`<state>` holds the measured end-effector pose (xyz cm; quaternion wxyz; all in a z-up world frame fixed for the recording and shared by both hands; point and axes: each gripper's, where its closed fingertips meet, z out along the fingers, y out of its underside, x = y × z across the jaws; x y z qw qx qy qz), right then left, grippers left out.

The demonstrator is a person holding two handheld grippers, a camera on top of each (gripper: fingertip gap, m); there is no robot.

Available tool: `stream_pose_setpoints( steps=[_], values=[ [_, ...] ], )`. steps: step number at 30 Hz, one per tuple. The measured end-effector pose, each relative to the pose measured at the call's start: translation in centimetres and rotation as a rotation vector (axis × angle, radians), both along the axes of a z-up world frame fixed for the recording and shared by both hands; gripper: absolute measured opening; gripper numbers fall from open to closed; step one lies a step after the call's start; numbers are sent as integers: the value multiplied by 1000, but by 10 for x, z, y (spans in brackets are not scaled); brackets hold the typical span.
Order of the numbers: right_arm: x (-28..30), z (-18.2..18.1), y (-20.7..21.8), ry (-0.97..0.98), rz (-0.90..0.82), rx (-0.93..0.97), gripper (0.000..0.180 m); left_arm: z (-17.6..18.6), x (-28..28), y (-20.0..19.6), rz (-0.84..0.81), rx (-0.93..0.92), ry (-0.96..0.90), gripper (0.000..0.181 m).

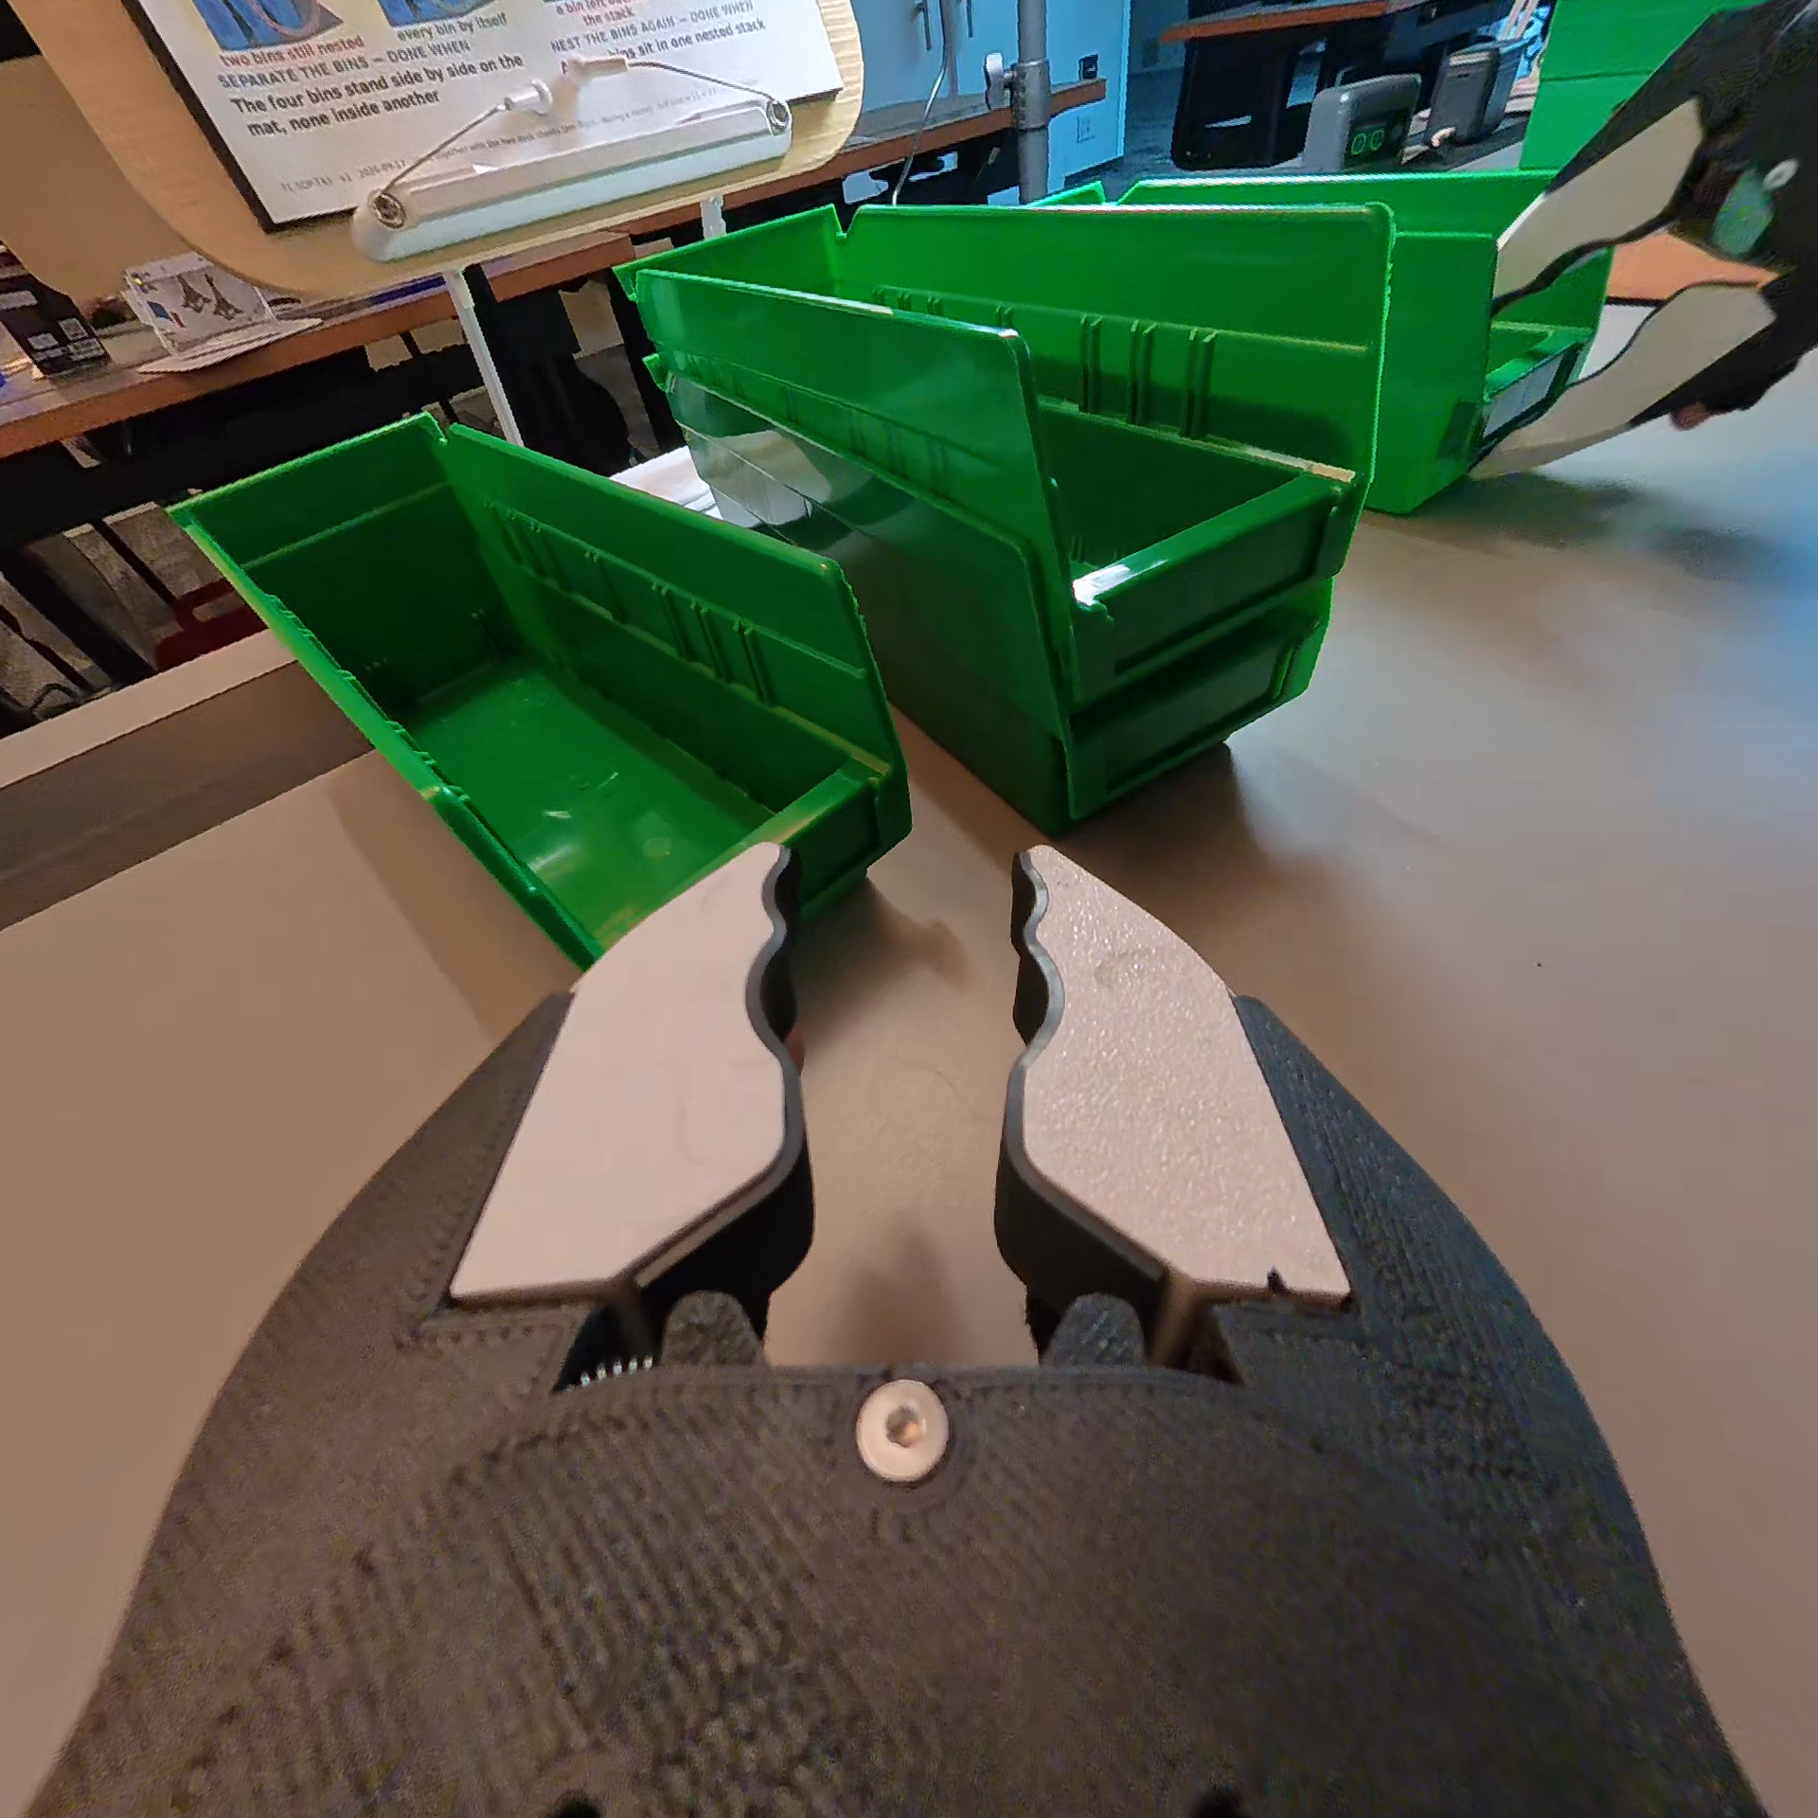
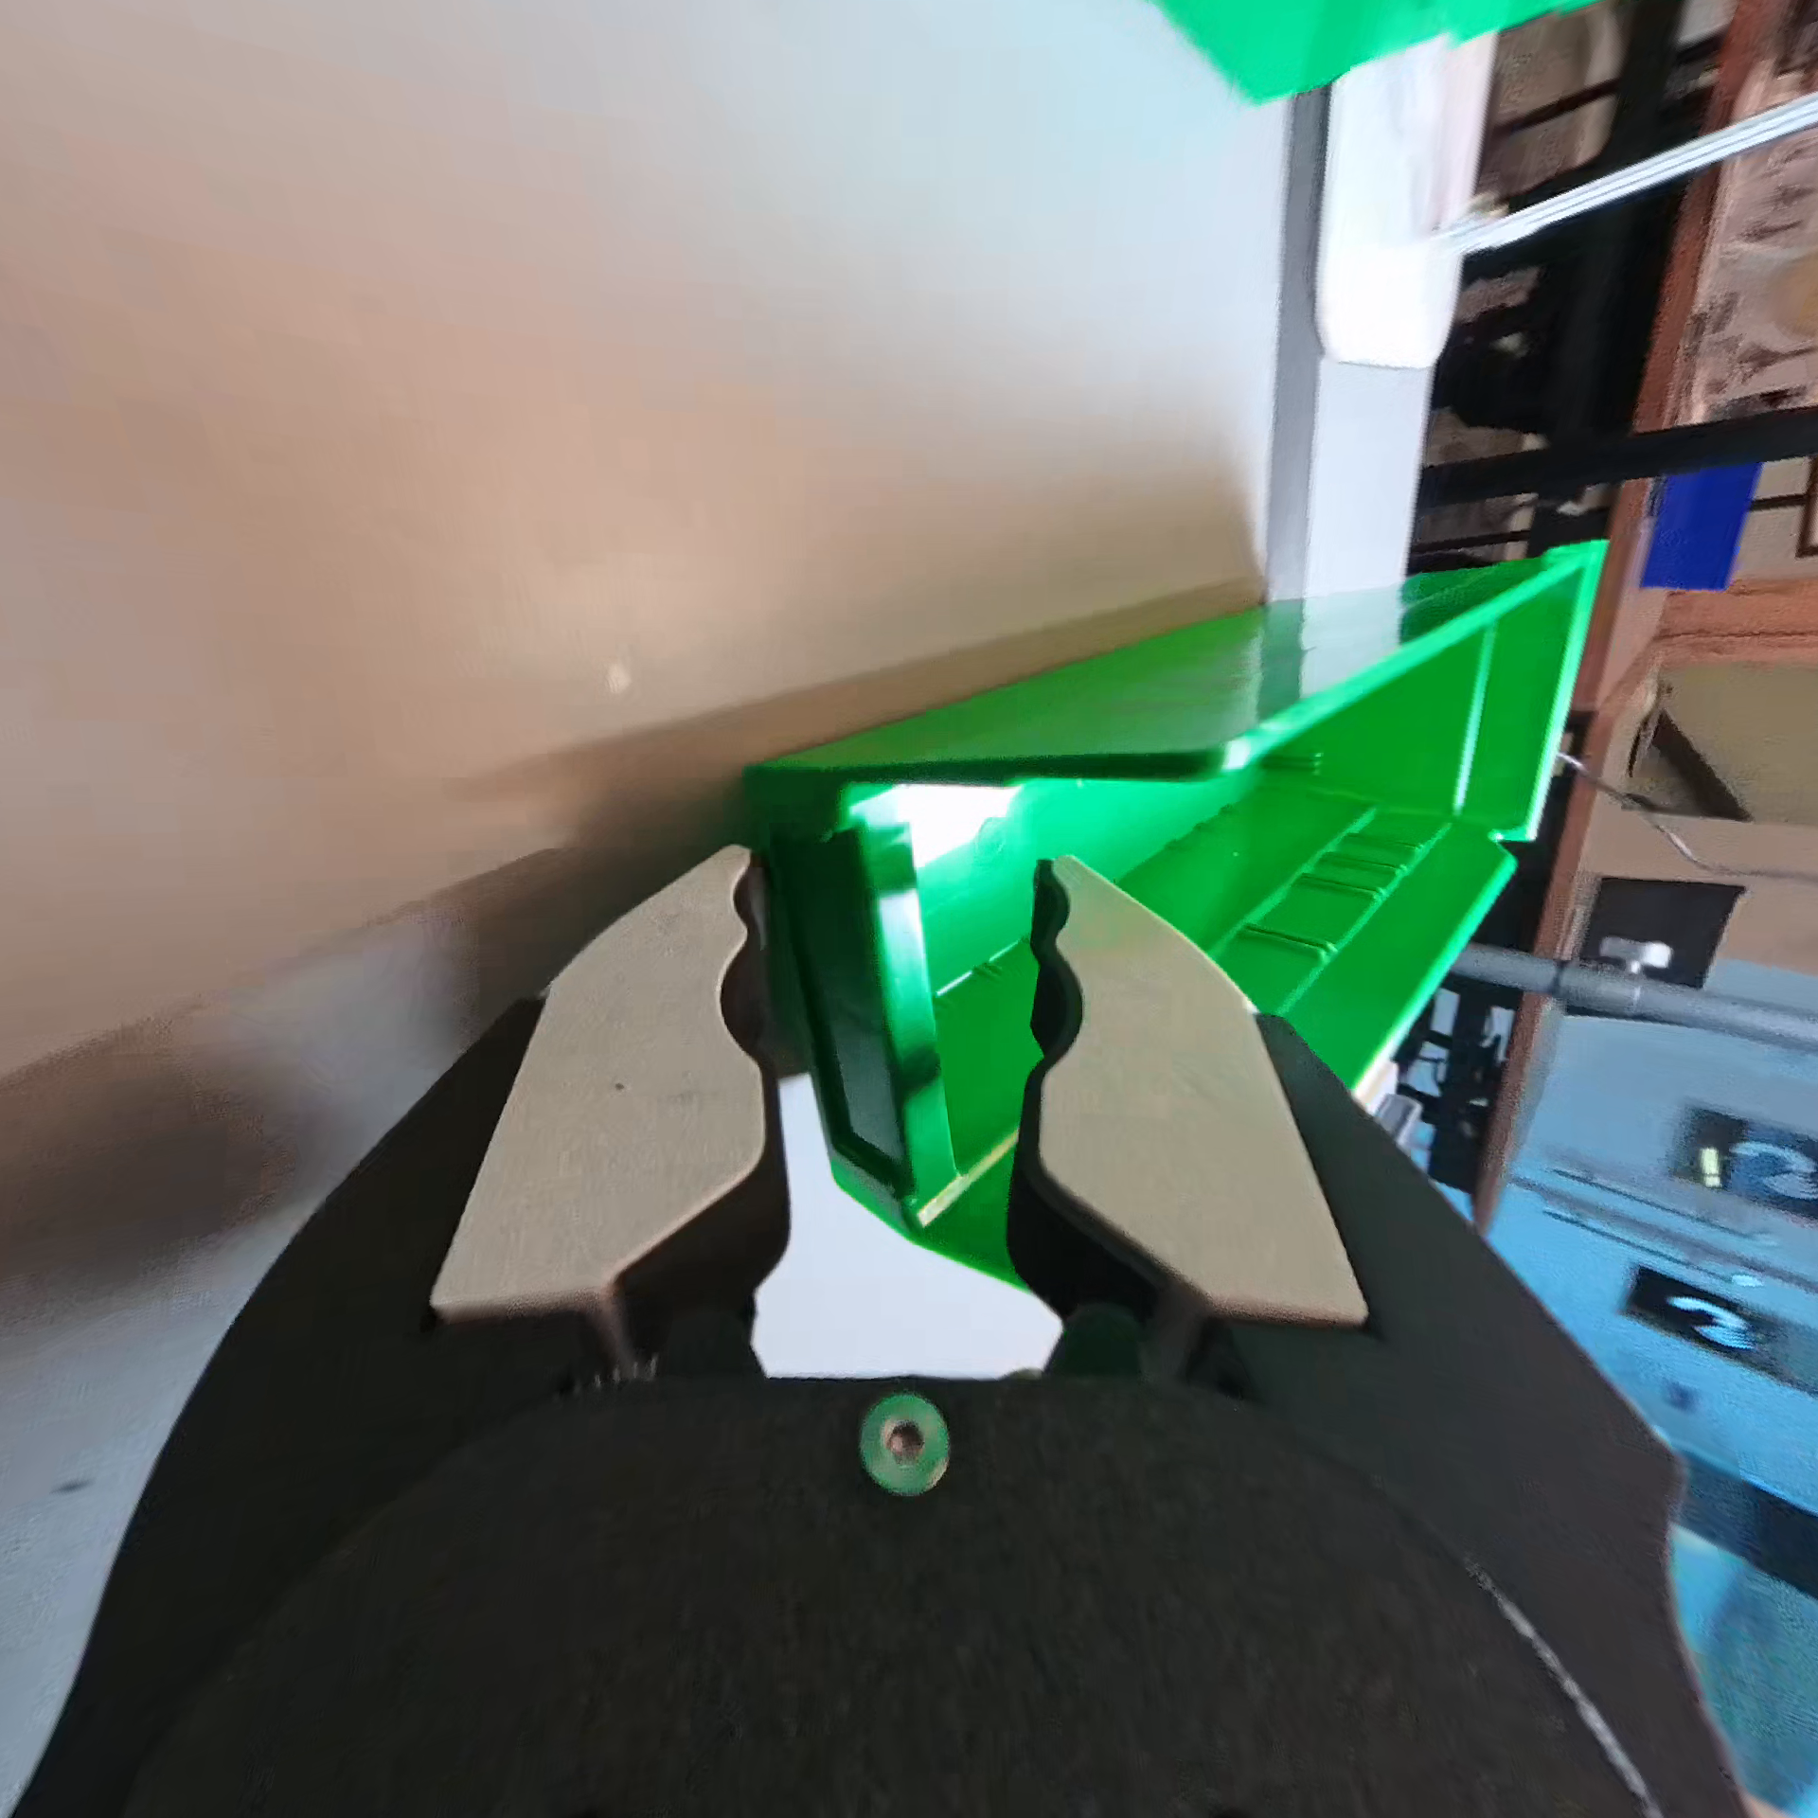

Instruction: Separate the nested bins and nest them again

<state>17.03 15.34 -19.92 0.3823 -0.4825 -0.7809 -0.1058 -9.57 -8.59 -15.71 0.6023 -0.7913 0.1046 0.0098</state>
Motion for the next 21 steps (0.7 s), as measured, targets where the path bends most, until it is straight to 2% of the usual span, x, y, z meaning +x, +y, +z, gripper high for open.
stream_pose_setpoints(
  steps=[7,11,13,17,21],
  values=[
    [-4,52,-67,445,-18,-191,52,-2,5,1,-14,-2,28,41],
    [-9,64,-123,721,-1,-494,51,-2,15,1,-47,-6,42,39],
    [-14,70,-145,827,15,-585,50,-2,17,2,-50,-7,48,39],
    [-37,75,-182,858,82,-659,49,-9,20,4,-63,-32,45,39],
    [-72,79,-211,786,167,-647,49,-9,25,2,-79,-33,57,39]
  ],
)
